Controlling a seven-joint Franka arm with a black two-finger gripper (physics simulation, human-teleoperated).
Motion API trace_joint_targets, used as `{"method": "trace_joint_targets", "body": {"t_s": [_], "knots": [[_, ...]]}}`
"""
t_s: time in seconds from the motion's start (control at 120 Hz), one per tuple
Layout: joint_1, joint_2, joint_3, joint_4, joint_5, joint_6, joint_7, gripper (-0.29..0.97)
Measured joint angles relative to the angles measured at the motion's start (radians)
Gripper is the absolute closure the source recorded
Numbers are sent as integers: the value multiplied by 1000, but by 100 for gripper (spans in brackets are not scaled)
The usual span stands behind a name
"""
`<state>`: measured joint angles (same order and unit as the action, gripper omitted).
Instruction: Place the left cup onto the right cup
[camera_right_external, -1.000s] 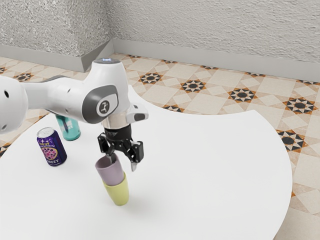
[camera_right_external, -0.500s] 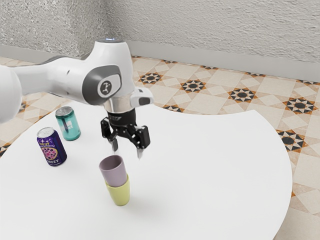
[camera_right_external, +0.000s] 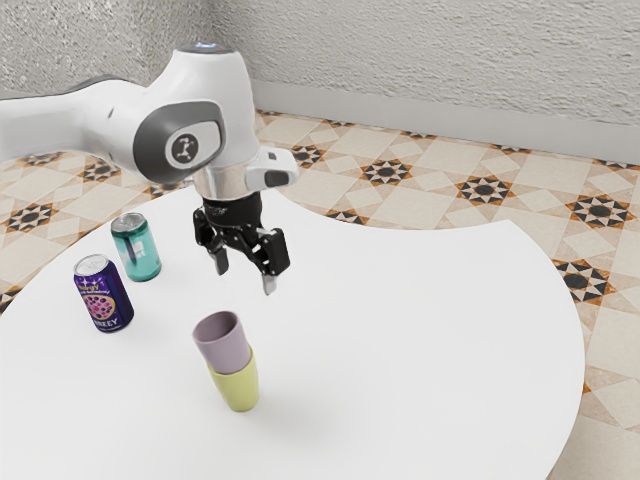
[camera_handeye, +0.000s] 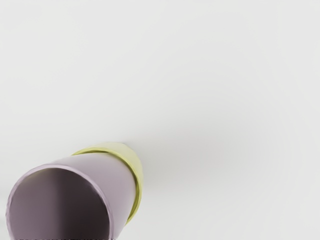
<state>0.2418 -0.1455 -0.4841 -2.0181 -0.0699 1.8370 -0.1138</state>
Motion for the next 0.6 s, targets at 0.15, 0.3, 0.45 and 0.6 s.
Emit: {"method": "trace_joint_targets", "body": {"t_s": [0.15, 0.3, 0.45, 0.6], "knots": [[-144, 2, 168, 9, 28, -5, 12, 0], [-212, 25, 261, 65, 44, -30, 31, 0], [-216, 56, 272, 150, 76, -89, 47, 0], [-219, 68, 291, 181, 86, -130, 66, 0]]}}
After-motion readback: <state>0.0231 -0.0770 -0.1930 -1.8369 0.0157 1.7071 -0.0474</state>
